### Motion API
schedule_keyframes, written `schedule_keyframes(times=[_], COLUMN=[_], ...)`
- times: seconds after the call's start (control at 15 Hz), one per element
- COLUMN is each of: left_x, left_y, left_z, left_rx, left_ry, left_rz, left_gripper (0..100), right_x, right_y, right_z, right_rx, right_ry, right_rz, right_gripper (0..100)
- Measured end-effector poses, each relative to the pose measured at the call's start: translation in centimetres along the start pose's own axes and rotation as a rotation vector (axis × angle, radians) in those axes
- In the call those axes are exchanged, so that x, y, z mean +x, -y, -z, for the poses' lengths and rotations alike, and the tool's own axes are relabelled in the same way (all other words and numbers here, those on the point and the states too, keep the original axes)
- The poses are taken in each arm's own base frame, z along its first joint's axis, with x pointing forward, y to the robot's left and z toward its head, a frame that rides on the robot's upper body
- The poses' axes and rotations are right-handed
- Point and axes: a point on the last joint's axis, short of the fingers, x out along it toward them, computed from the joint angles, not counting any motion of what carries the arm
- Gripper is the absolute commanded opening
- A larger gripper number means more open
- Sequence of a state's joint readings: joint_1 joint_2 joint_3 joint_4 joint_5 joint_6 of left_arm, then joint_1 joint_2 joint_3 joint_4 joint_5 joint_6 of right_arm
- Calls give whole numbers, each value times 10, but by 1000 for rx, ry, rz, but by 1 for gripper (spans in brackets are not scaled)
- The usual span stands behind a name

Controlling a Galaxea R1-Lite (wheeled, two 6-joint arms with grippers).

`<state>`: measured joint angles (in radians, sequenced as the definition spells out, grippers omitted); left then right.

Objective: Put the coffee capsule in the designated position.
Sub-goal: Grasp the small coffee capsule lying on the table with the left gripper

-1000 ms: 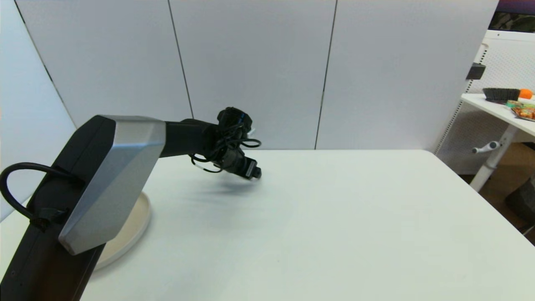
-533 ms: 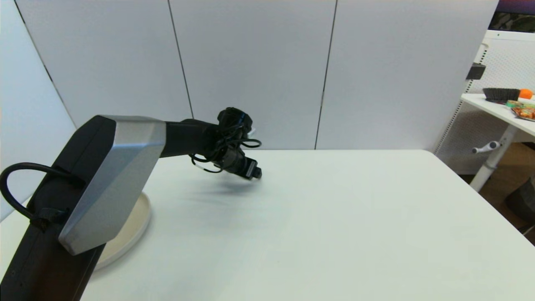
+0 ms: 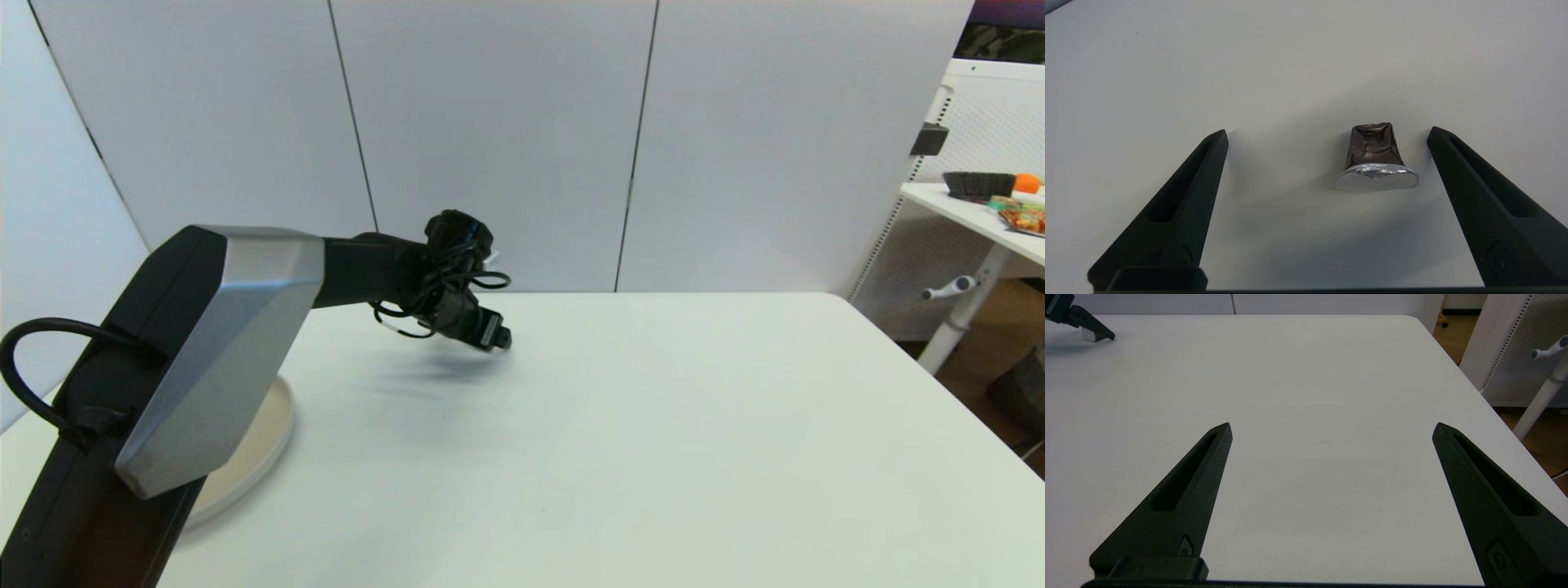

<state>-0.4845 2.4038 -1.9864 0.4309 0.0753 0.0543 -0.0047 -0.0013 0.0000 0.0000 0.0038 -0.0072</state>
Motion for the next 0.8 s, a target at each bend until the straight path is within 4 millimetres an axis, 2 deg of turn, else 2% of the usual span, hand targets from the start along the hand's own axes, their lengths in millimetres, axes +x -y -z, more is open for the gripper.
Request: schedule_keyframes(times=[0.8], left_x=[0], left_y=[-1], left_z=[0], left_rx=[3], left_ry=[1], left_rz=[3], left_gripper=[0], right_x=[0], right_y=[0], right_z=[0], right_rx=[0], right_ry=[0], right_rz=[0], right_gripper=[100])
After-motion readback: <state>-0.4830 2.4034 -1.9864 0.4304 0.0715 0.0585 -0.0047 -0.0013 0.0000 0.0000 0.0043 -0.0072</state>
